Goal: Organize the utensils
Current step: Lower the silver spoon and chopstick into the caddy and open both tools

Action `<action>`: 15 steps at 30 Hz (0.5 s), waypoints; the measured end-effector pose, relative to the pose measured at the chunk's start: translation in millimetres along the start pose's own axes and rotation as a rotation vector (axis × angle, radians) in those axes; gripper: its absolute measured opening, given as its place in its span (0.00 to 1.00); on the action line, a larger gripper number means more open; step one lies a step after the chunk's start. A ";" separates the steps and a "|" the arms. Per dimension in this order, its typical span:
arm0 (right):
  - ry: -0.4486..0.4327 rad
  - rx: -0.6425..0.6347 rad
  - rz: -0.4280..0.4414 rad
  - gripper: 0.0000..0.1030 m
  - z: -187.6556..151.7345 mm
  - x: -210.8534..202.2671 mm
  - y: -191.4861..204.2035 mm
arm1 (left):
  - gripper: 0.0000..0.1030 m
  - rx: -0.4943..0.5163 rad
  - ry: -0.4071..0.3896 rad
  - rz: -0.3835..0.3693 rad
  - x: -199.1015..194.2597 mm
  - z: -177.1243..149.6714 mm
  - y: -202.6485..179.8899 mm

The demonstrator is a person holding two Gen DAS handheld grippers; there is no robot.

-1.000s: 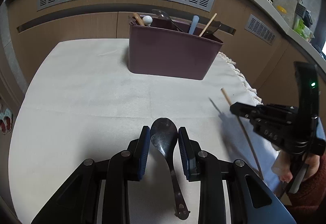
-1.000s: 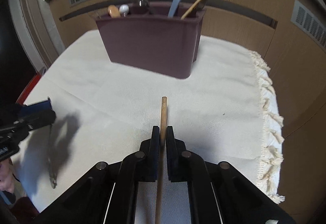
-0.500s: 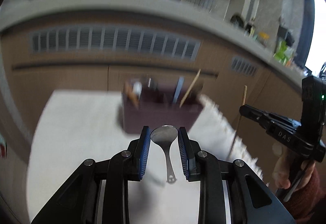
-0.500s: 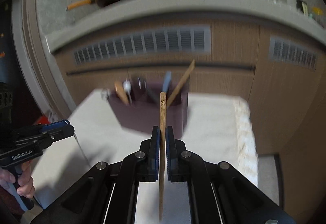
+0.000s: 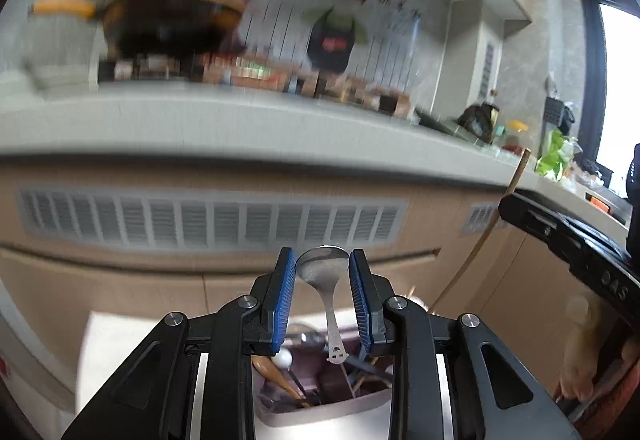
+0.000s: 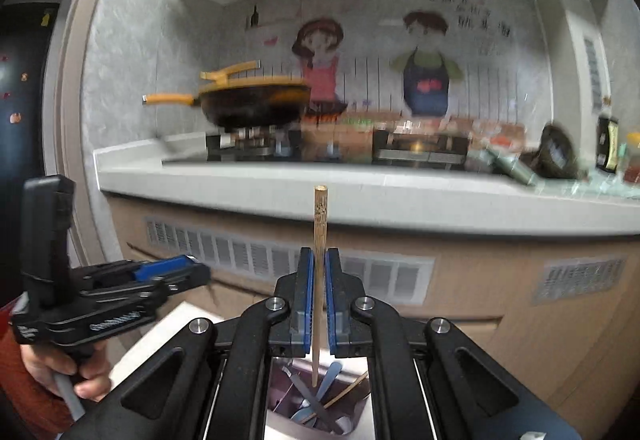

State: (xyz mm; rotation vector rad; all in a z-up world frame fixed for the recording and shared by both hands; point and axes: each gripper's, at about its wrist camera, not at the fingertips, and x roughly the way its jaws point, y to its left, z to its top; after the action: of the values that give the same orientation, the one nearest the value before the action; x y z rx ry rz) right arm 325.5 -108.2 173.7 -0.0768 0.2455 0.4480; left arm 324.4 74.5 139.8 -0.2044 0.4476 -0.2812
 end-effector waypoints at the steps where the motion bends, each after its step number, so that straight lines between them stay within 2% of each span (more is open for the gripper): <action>1: 0.034 0.003 0.000 0.05 -10.7 11.7 0.3 | 0.28 -0.017 0.029 -0.012 12.0 -8.2 4.0; 2: 0.069 0.016 0.005 0.05 -23.1 23.5 -0.8 | 0.28 -0.030 0.059 -0.023 22.8 -15.9 6.0; 4: 0.133 0.045 0.015 0.05 -44.3 40.4 -4.6 | 0.29 -0.065 0.167 -0.041 51.6 -40.6 14.6; 7: 0.300 0.091 0.047 0.06 -83.9 73.9 -12.4 | 0.29 -0.093 0.242 -0.001 64.7 -72.5 21.0; 8: 0.352 0.111 0.057 0.06 -99.6 81.3 -15.9 | 0.29 -0.106 0.237 0.013 60.3 -80.6 23.4; 10: 0.402 0.123 0.057 0.07 -119.4 82.1 -18.1 | 0.29 -0.126 0.198 0.035 44.7 -87.1 21.0; 12: 0.414 0.126 0.060 0.08 -131.5 74.8 -17.0 | 0.29 -0.128 0.164 0.071 23.2 -93.0 17.5; 15: 0.402 0.139 0.059 0.08 -152.4 46.4 -13.2 | 0.30 -0.078 0.119 0.179 -14.7 -106.6 3.5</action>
State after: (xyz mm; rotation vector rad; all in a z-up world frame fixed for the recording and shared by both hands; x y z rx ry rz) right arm 338.5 -120.1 14.8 -0.0229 0.6749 0.4704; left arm 264.3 68.3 50.8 -0.2226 0.5918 -0.1005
